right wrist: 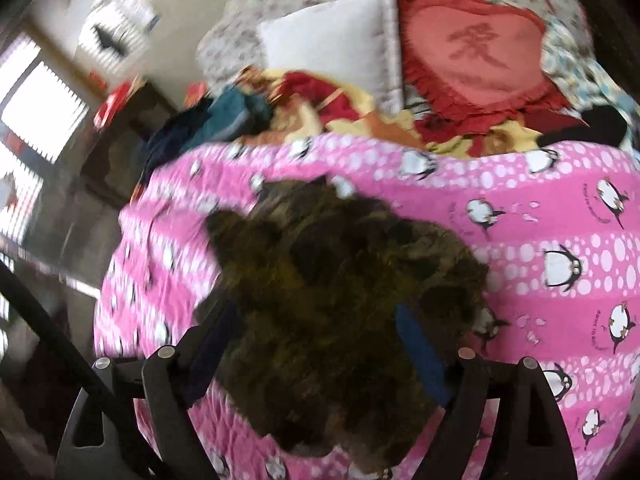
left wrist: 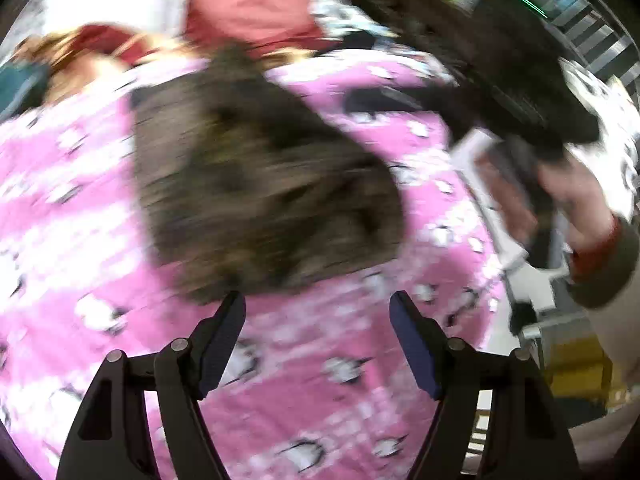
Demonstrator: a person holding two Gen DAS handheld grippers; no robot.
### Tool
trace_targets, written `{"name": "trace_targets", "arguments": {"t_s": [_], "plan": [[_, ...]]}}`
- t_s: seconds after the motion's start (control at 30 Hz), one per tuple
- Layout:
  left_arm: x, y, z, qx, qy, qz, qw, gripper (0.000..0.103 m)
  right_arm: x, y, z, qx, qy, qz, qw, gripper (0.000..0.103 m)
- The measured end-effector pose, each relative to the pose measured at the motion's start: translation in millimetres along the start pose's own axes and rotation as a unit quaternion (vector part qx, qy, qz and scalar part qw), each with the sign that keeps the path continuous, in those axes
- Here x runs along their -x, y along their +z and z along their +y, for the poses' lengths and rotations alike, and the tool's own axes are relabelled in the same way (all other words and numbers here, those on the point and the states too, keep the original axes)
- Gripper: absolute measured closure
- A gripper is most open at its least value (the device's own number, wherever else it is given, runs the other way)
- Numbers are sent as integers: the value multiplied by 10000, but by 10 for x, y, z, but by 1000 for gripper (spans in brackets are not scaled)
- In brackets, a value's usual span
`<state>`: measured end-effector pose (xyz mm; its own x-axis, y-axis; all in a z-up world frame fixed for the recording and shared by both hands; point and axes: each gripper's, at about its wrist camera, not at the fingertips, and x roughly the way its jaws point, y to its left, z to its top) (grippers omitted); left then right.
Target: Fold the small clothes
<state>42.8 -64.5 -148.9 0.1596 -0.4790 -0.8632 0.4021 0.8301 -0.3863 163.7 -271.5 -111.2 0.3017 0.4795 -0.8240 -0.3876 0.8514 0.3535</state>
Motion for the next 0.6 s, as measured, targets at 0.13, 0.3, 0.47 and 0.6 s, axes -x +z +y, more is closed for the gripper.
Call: {"name": "trace_targets", "arguments": {"t_s": [0.13, 0.3, 0.47, 0.6], "plan": [[99, 86, 612, 738, 185, -126, 9970, 29, -21, -210, 341, 728, -297, -149, 9968, 9], [-108, 281, 1028, 1233, 127, -53, 9923, 29, -141, -357, 675, 1649, -879, -154, 9823, 8], [-264, 447, 1002, 1226, -53, 78, 9924, 30, -452, -430, 839, 2357, -1459, -39, 9608, 7], [-255, 633, 957, 1325, -321, -19, 9907, 30, -632, -460, 953, 2803, -1786, -105, 9431, 7]]}}
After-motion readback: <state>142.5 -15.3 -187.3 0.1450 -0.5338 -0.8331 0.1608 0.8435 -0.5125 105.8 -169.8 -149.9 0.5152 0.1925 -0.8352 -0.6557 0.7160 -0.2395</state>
